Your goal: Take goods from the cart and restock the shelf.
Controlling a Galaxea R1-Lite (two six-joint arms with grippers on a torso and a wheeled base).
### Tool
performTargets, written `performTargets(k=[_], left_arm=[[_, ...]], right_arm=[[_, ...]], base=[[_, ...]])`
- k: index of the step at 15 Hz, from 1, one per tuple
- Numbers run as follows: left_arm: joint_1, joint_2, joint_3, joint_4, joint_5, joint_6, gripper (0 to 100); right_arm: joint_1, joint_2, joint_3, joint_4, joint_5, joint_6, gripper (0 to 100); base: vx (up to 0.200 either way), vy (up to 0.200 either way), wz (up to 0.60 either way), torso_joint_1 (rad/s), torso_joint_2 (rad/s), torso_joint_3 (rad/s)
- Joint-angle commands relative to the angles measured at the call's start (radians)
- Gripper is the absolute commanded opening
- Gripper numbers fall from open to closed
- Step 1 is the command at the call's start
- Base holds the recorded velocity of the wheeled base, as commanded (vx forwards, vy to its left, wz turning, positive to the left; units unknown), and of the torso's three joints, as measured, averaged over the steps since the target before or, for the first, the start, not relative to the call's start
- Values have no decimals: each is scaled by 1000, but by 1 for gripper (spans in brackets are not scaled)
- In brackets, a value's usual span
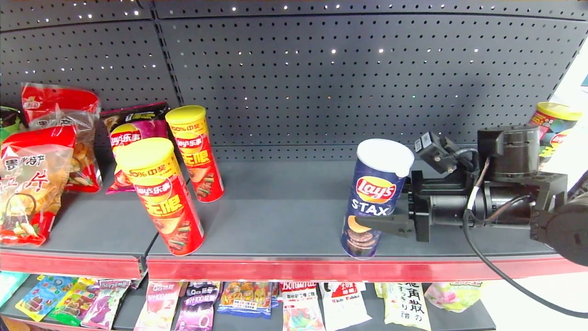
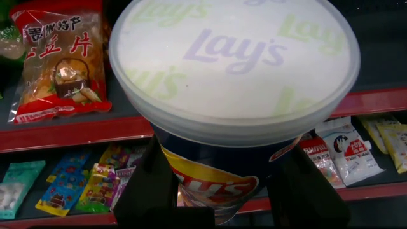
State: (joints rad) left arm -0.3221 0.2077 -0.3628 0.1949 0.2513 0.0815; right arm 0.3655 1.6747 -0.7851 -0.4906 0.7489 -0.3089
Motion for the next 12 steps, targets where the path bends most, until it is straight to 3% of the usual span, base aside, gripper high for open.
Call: performTargets(k=[1,6,12], left_arm=[[0,1,1,0,0,0,0],[0,1,-2,0,0,0,0],[0,6,18,-2,-55,3,0]], right_arm=[[-4,-10,6,-9,3,-2,100],[-39,-78,64,-9,-23,2,100],[-66,-368,322,-8,-100,8,100]], base=[[0,0,0,0,0,0],[0,0,0,0,0,0],[0,0,0,0,0,0]])
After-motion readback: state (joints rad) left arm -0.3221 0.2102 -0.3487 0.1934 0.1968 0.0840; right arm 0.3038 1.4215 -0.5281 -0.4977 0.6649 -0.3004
